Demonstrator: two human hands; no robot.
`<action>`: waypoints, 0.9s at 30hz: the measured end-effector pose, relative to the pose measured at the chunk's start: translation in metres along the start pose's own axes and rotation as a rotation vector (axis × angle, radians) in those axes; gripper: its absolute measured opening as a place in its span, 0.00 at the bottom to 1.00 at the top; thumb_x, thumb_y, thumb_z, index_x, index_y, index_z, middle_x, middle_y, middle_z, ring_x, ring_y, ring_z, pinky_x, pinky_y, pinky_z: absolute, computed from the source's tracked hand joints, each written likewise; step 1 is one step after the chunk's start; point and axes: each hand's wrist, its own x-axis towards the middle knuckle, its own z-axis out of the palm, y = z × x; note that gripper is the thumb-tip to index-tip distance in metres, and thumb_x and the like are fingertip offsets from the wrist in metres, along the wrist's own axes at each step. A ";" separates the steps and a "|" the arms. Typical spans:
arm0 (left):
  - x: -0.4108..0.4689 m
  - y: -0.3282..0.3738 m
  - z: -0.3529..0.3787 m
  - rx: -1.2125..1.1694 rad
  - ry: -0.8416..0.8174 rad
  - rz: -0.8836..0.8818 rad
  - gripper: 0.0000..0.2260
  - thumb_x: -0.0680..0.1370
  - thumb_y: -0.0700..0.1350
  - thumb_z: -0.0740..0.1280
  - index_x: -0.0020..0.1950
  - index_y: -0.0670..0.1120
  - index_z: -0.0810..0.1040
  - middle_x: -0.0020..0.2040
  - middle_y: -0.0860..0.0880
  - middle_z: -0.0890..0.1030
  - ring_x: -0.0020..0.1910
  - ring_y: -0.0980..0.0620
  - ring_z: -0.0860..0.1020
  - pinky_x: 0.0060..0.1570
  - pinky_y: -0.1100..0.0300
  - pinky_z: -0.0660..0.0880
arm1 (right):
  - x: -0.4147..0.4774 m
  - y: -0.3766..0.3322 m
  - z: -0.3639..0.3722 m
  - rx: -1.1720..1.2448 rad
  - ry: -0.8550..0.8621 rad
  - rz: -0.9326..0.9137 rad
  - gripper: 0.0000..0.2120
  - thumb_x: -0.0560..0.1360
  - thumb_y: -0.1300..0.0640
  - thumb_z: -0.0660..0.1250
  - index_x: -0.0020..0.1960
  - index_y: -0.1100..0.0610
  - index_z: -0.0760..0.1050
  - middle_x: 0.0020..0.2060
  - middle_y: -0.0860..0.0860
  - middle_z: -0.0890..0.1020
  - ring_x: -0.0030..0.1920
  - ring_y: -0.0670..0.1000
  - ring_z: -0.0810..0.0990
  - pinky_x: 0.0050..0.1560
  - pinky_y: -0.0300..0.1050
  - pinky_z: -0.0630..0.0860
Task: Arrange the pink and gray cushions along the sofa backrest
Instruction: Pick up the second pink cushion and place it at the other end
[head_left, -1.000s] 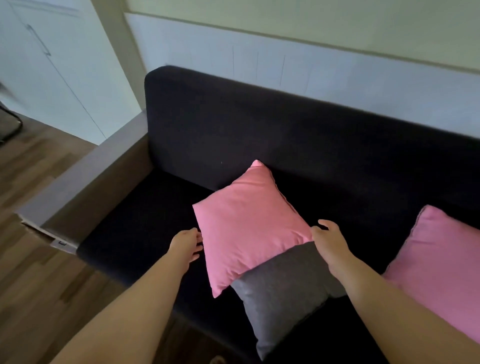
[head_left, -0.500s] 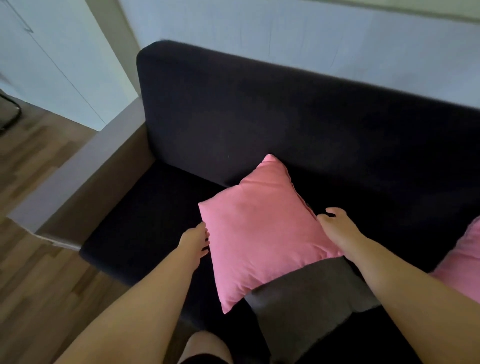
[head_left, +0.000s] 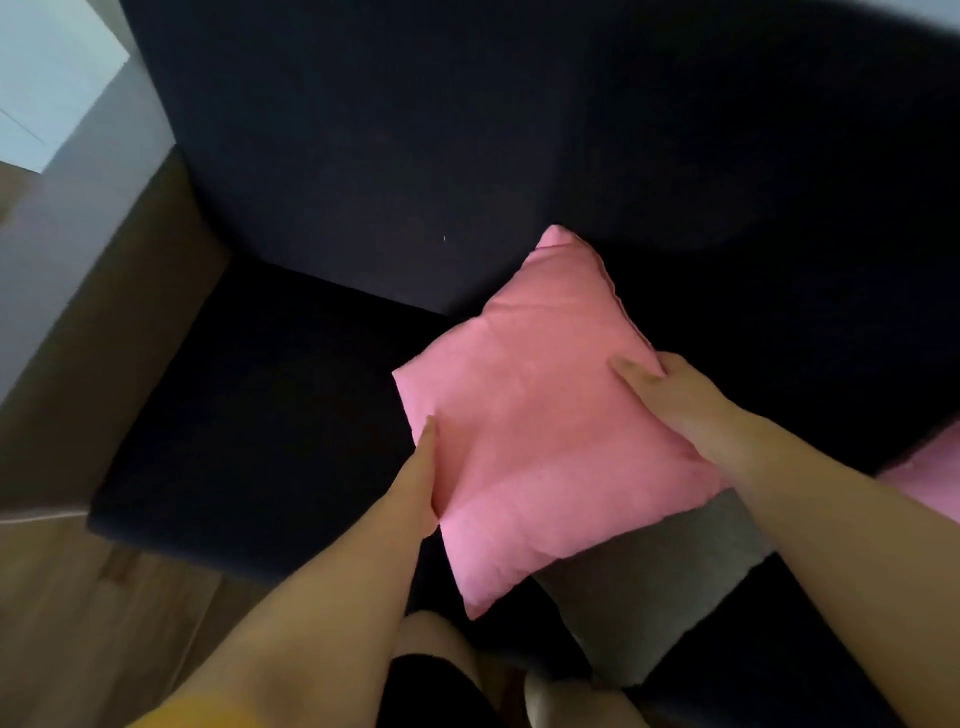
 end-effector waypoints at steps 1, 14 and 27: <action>-0.002 0.008 -0.008 0.008 -0.018 0.004 0.38 0.61 0.72 0.72 0.62 0.48 0.79 0.58 0.43 0.83 0.57 0.39 0.81 0.60 0.40 0.76 | -0.004 -0.011 0.005 0.010 0.006 -0.019 0.38 0.74 0.35 0.63 0.76 0.57 0.62 0.69 0.56 0.73 0.61 0.58 0.76 0.55 0.43 0.71; -0.050 0.208 -0.152 0.226 0.167 0.506 0.35 0.60 0.76 0.68 0.59 0.56 0.80 0.61 0.51 0.82 0.61 0.46 0.79 0.63 0.44 0.73 | -0.072 -0.116 0.111 0.359 0.004 -0.202 0.16 0.77 0.43 0.62 0.63 0.44 0.67 0.51 0.36 0.76 0.48 0.35 0.76 0.38 0.27 0.70; -0.004 0.318 -0.142 0.629 0.347 0.761 0.41 0.71 0.58 0.74 0.78 0.47 0.59 0.76 0.48 0.67 0.72 0.43 0.69 0.67 0.50 0.68 | 0.043 -0.217 0.148 0.299 -0.291 -0.069 0.36 0.74 0.51 0.66 0.78 0.49 0.54 0.68 0.47 0.69 0.62 0.51 0.71 0.57 0.50 0.70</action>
